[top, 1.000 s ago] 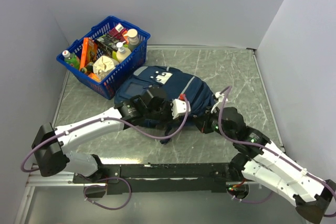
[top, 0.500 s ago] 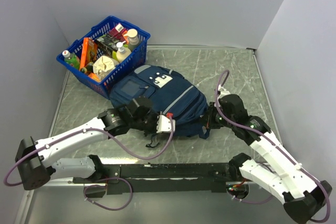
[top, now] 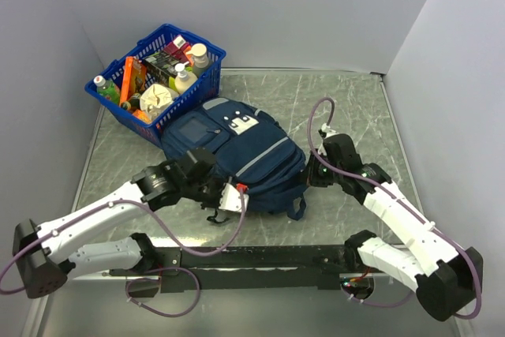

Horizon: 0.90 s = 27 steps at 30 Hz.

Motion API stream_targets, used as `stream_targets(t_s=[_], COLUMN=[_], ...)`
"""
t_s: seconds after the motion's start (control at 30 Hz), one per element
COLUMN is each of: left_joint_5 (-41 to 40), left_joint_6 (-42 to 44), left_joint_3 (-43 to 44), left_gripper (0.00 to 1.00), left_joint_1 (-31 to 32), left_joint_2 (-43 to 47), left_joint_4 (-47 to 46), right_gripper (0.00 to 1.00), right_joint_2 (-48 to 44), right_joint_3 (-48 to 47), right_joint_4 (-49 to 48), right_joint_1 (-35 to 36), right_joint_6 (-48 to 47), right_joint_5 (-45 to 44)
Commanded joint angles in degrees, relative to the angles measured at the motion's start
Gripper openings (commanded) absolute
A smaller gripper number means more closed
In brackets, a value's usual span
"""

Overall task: Pack the student bag
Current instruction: Zip the student bag at the center of the board.

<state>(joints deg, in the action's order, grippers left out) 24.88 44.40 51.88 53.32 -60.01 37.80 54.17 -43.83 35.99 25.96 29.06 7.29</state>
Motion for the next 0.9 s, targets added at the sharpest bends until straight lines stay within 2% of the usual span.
stream_targets(t_s=[0.0, 0.03, 0.07, 0.13, 0.23, 0.27, 0.33, 0.37, 0.47, 0.6, 0.73, 0.87], left_joint_5=[3.87, 3.68, 3.07, 2.98, 5.87, 6.57, 9.98, 10.1, 7.56, 3.07, 2.89, -3.32], left_joint_6=[-3.87, -4.84, -6.77, -9.76, -14.51, -18.7, -22.24, -27.47, -34.45, -36.66, -38.51, -38.08], left_joint_3=[-2.21, -2.48, -2.48, -1.96, 0.94, 2.68, 4.63, 6.12, 7.79, 7.54, 7.8, 8.15], left_gripper=[0.21, 0.61, 0.76, 0.97, 0.99, 1.0, 0.99, 0.99, 0.95, 0.93, 0.93, 0.9], left_joint_1=[0.47, 0.47, 0.47, 0.38, 0.47, 0.47, 0.9, 1.43, 5.03, 9.69, 11.71, 13.47], left_joint_2=[8.5, 8.94, 9.12, 8.86, 6.23, 4.39, 2.28, 0.0, -5.01, -10.29, -13.9, -16.63], left_joint_4=[6.34, 4.23, 2.64, -1.82, -5.01, -7.54, -10.02, -13.51, -18.44, -21.36, -24.0, -24.79], right_gripper=[0.0, 0.0, 0.0, 0.0, 0.0, 0.0, 0.0, 0.0, 0.0, 0.0, 0.0, 0.0], right_joint_2=[-4.49, -5.73, -6.79, -8.99, -11.98, -12.68, -14.09, -14.53, -16.73, -20.15, -21.39, -19.99], right_joint_3=[3.22, 4.45, 4.98, 5.51, 7.0, 7.27, 8.15, 8.5, 9.55, 10.35, 9.91, 8.33], right_joint_4=[-7.86, -8.3, -7.78, -6.29, -5.57, -5.49, -5.66, -5.67, -5.31, -5.14, -5.49, -6.28], right_joint_1=[-1.79, 0.13, 1.19, 3.56, 9.89, 12.51, 14.29, 15.08, 17.37, 17.99, 17.9, 18.17], right_joint_6=[-1.9, -1.81, -1.73, -1.02, 0.12, 0.82, 1.96, 2.49, 4.51, 5.48, 5.92, 5.22], right_joint_5=[-10.91, -9.5, -7.57, -5.55, -3.43, -2.64, -0.09, 0.09, 0.27, 0.62, 1.67, 3.51])
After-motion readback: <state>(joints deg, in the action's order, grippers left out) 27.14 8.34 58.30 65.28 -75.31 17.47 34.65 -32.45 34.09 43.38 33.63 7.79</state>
